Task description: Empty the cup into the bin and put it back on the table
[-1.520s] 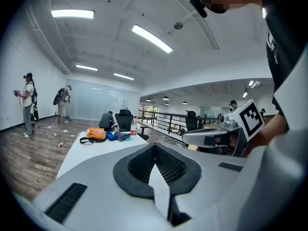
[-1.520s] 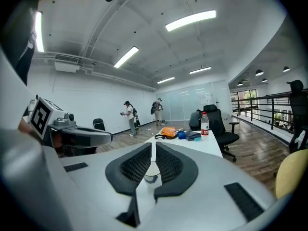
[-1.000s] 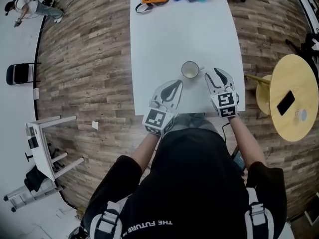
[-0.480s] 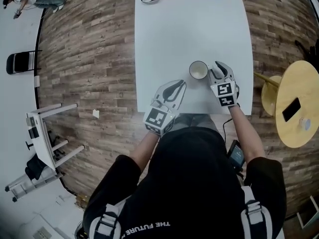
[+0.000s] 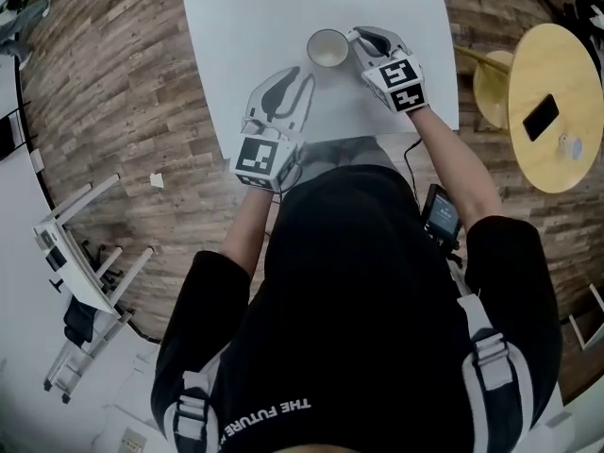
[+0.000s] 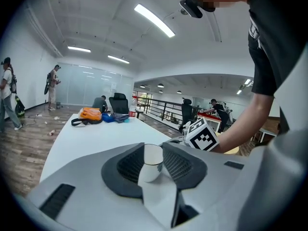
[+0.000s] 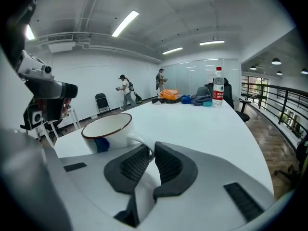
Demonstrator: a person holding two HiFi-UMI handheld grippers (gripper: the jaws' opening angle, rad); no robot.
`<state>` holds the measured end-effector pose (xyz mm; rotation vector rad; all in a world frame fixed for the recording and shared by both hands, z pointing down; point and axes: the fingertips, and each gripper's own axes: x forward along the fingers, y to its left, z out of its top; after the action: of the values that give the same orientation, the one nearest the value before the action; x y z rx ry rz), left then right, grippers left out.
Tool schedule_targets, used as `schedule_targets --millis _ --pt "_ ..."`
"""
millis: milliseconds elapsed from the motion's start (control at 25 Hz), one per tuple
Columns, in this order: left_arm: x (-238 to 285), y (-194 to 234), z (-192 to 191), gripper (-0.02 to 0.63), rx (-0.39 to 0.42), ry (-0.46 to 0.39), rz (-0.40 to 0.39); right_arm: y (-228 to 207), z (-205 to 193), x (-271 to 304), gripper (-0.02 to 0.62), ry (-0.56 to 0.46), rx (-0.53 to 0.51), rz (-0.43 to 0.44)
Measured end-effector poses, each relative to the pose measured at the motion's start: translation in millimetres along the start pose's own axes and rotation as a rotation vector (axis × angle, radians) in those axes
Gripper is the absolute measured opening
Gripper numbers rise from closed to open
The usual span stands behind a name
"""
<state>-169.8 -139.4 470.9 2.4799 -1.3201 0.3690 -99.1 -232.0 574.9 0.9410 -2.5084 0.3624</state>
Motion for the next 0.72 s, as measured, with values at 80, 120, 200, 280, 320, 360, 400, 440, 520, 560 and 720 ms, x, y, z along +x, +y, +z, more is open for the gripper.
schedule_targets --millis 80,120,200,280,320,360,400,440,520,560,720 --pt "1.0 -0.1 -3.1 0.217 -0.004 0.007 -0.006 -1.9 0.8 -1.4 0.048 -0.007 0.020 -0.011" --pt "1.3 0.5 -4.5 0.243 -0.002 0.011 -0.007 -2.9 0.6 -2.0 0.048 -0.008 0.029 -0.015" --pt "2.0 0.4 -6.0 0.260 0.006 0.015 -0.010 -5.0 0.5 -5.3 0.048 -0.008 0.056 -0.019" --pt "3.5 -2.6 -8.0 0.274 0.009 0.019 -0.022 -7.3 3.1 -13.2 0.048 -0.011 0.108 -0.024" --pt "4.6 -4.4 -8.3 0.282 0.011 0.020 -0.031 -8.7 6.8 -17.9 0.048 -0.015 0.139 -0.027" --pt "5.7 -6.1 -7.5 0.285 0.014 0.018 -0.040 -10.0 12.6 -22.6 0.048 -0.021 0.166 -0.030" --pt "6.6 -7.8 -5.7 0.288 0.019 0.014 -0.049 -10.5 20.4 -27.7 0.048 -0.029 0.186 -0.032" --pt "7.5 -9.9 -2.9 0.292 0.026 0.007 -0.058 -10.0 29.3 -33.2 0.048 -0.039 0.198 -0.031" --pt "9.4 -15.3 4.3 0.300 0.039 -0.014 -0.081 -6.2 48.8 -45.8 0.048 -0.060 0.212 -0.024" --pt "10.5 -18.4 8.6 0.305 0.046 -0.025 -0.096 -3.2 58.6 -52.5 0.049 -0.069 0.222 -0.020" --pt "11.8 -32.9 27.8 0.324 0.076 -0.065 -0.160 12.5 89.5 -80.1 0.049 -0.091 0.303 -0.010"
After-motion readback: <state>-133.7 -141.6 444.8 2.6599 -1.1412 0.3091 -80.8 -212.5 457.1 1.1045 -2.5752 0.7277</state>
